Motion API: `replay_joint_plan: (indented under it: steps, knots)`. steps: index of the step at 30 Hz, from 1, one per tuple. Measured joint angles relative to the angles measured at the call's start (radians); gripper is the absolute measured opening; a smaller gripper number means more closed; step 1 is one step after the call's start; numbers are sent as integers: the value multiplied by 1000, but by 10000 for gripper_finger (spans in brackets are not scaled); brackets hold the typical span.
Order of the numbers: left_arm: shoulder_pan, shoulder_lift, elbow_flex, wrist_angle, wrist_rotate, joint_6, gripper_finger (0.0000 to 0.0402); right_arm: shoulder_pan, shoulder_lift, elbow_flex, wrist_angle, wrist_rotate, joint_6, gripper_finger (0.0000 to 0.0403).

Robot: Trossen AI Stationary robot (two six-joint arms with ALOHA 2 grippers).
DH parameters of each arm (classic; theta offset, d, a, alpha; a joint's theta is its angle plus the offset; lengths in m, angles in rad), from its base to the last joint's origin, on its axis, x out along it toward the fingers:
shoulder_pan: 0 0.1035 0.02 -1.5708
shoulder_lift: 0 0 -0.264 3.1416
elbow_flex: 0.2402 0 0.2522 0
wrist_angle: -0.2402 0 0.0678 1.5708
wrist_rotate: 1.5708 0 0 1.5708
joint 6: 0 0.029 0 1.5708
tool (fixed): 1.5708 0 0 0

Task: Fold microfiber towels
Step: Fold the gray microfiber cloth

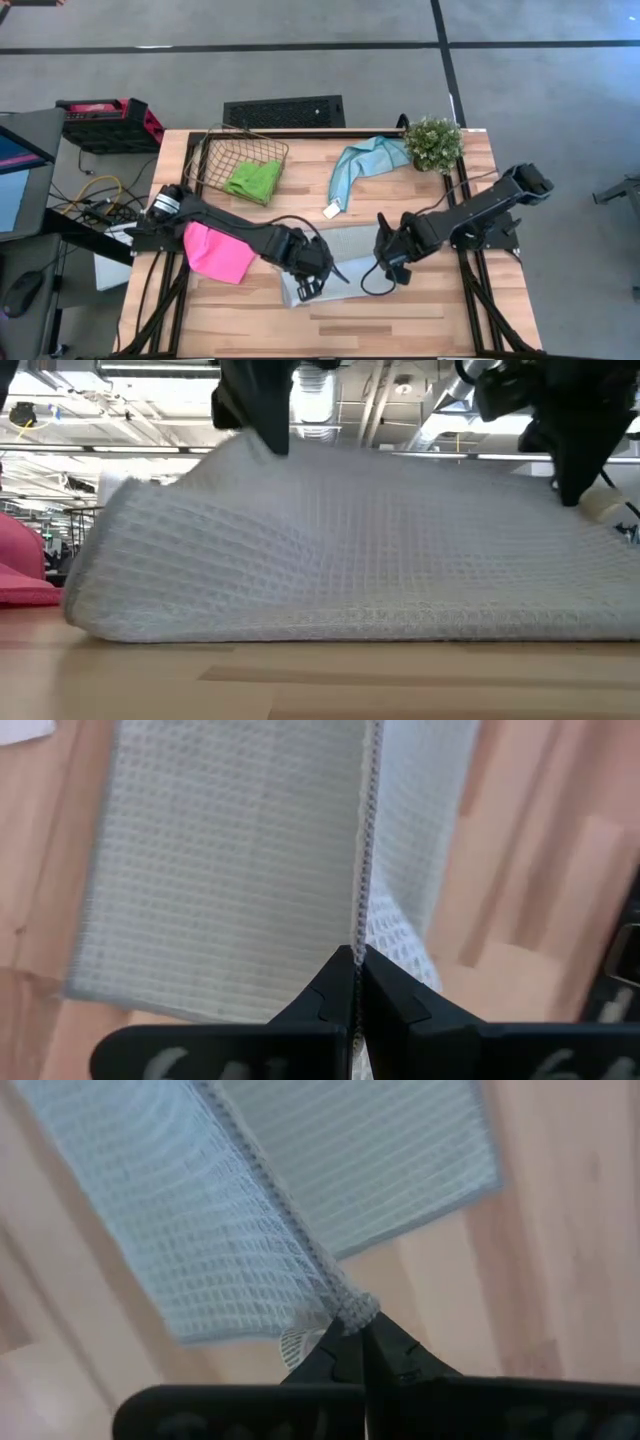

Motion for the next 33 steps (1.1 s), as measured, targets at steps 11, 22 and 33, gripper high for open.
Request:
replay_joint_plan:
  steps: [11, 22, 33]
  knots:
    - [73, 0, -66, 0, -21, 57, 0, -87, 0, -1, 0, 33, -18, 4]
    - [145, 0, -66, -4, -24, 147, 0, -145, 0, -1, -15, 56, -46, 6]
    - [159, 0, -66, -3, -93, 127, 16, -149, 0, -1, 3, 75, -69, 63]
